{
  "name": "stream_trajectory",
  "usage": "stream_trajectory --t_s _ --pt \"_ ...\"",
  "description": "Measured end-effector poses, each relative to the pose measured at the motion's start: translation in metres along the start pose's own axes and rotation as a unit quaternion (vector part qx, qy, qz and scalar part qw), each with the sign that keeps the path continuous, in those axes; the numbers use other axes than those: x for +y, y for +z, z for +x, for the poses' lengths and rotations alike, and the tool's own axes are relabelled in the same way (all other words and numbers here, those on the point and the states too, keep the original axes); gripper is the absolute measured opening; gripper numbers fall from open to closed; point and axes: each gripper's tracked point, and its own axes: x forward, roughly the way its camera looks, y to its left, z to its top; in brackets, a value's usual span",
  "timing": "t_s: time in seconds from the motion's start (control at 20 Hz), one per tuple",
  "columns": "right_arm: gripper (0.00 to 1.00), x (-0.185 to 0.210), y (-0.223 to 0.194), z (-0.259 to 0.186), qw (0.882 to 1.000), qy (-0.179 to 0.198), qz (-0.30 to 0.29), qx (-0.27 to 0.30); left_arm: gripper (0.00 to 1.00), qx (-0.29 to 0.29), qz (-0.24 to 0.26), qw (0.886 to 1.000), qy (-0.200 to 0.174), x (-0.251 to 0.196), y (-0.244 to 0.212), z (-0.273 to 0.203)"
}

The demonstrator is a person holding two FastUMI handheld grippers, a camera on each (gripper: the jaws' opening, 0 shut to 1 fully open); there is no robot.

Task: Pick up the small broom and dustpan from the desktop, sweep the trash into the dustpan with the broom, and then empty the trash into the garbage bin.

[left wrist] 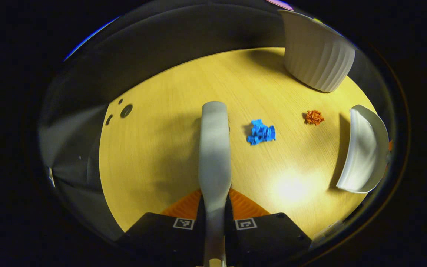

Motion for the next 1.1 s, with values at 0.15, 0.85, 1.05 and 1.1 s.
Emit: stream_trajectory --t_s 0.15,0.85,1.05,1.1 --pt "0.33 0.002 -0.001 0.007 1.000 -0.002 -0.023 0.005 0.24 -0.006 0.079 0.997 -0.010 -0.021 0.027 0.012" --pt "0.36 0.003 -0.006 0.023 0.999 0.035 0.004 -0.008 0.26 0.019 0.205 0.949 -0.238 -0.195 0.013 -0.032" --pt "0.36 0.003 -0.012 0.028 0.999 0.035 0.007 -0.025 0.25 0.037 0.160 0.946 -0.281 -0.208 0.012 -0.051" --pt "0.36 0.000 -0.011 0.031 0.999 0.034 0.008 -0.029 0.25 0.035 0.157 0.947 -0.278 -0.207 0.011 -0.051"
